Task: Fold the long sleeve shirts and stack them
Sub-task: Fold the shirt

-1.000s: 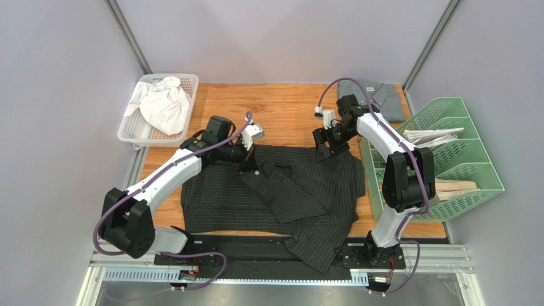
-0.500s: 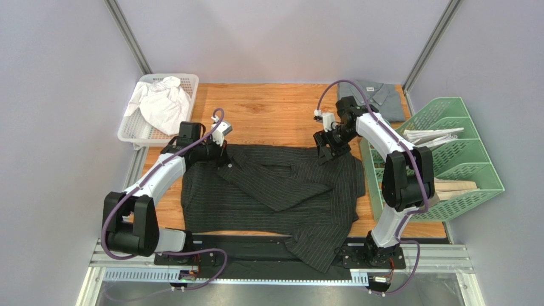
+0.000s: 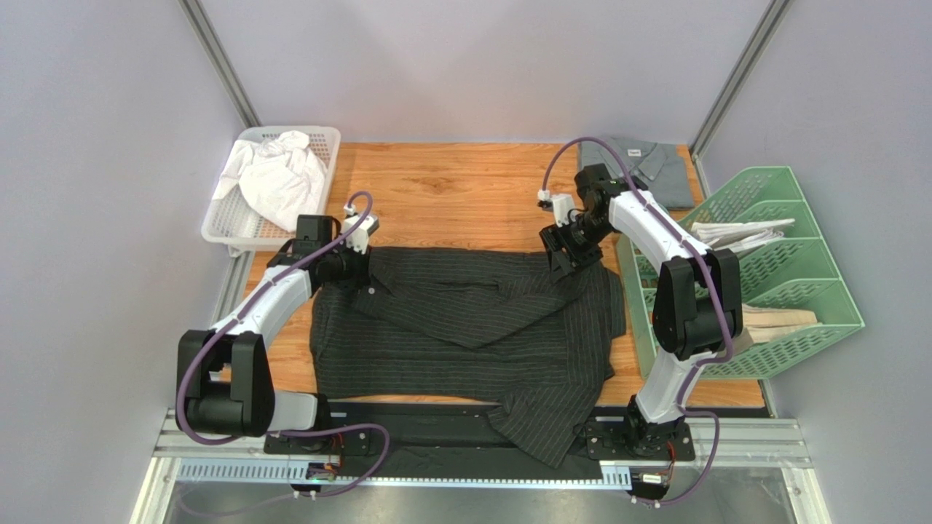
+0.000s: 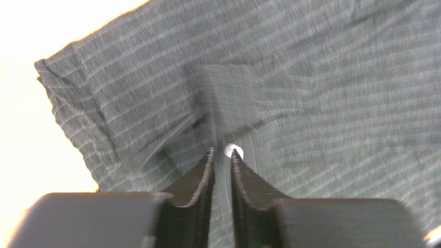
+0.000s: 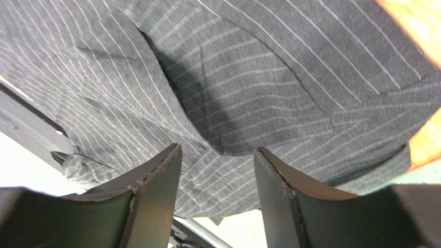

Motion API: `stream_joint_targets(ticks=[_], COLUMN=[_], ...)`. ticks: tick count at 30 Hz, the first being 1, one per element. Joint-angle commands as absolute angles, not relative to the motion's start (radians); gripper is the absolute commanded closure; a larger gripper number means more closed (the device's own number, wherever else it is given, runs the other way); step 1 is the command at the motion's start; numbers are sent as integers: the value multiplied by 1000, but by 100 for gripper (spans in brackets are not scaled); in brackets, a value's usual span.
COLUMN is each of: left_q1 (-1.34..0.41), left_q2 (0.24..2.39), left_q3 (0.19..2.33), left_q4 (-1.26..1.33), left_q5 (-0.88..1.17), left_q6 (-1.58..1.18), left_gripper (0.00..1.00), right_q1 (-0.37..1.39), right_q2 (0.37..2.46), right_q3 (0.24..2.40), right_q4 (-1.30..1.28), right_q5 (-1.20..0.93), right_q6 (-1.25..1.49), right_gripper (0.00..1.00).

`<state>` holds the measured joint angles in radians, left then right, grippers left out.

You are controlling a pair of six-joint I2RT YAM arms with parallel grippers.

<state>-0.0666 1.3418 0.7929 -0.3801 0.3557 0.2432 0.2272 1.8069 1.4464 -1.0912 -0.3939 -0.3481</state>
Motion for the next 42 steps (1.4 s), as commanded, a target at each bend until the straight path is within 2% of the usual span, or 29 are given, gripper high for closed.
stream_joint_targets(ticks=[1, 3, 4, 7, 16, 23, 27, 29, 30, 33, 34, 35, 36, 37, 39, 40, 42], left_q1=[-61, -69, -74, -77, -95, -87, -80, -80, -80, -80, -80, -80, -80, -80, -80, -80, -80], left_q2=[1224, 1167, 1161, 1178, 1501, 1747, 1877, 1914, 1910, 1756, 1705, 1653, 1546, 1493, 1354, 1309, 1197], left_q3=[827, 808, 807, 807, 916, 1078, 1256, 1354, 1374, 1355, 1327, 1293, 1216, 1177, 1073, 1042, 958], left_q4=[-479, -508, -550, -604, -660, -652, -696, -716, -736, -767, -776, -785, -791, -802, -844, -857, -897], left_q5=[379, 388, 391, 409, 364, 269, 262, 270, 311, 466, 513, 588, 613, 632, 657, 660, 672], left_q6=[359, 443, 469, 512, 471, 463, 474, 485, 511, 573, 601, 629, 676, 701, 736, 759, 776], left_gripper=[62, 50, 49, 49, 55, 61, 66, 64, 60, 52, 50, 46, 44, 43, 40, 39, 38], right_q1=[255, 276, 281, 296, 311, 308, 304, 298, 293, 275, 265, 264, 262, 264, 268, 285, 331], right_q2=[1760, 1746, 1746, 1772, 1977, 2178, 2290, 2313, 2303, 2163, 2111, 1974, 1907, 1825, 1611, 1545, 1354], right_q3=[1425, 1388, 1362, 1336, 1380, 1574, 1832, 1926, 1995, 1990, 1915, 1842, 1769, 1593, 1429, 1266, 1121], right_q4=[-1124, -1114, -1098, -1075, -976, -937, -951, -998, -1047, -1104, -1108, -1106, -1092, -1075, -1036, -1026, -1013], right_q5=[-319, -279, -269, -244, -149, -26, -2, -3, -12, -116, -158, -240, -279, -340, -397, -435, -445], right_q6=[-388, -393, -394, -391, -396, -425, -426, -437, -445, -492, -536, -561, -593, -630, -725, -751, -831], right_gripper=[44, 47, 48, 52, 57, 60, 60, 57, 55, 38, 35, 32, 22, 20, 19, 19, 19])
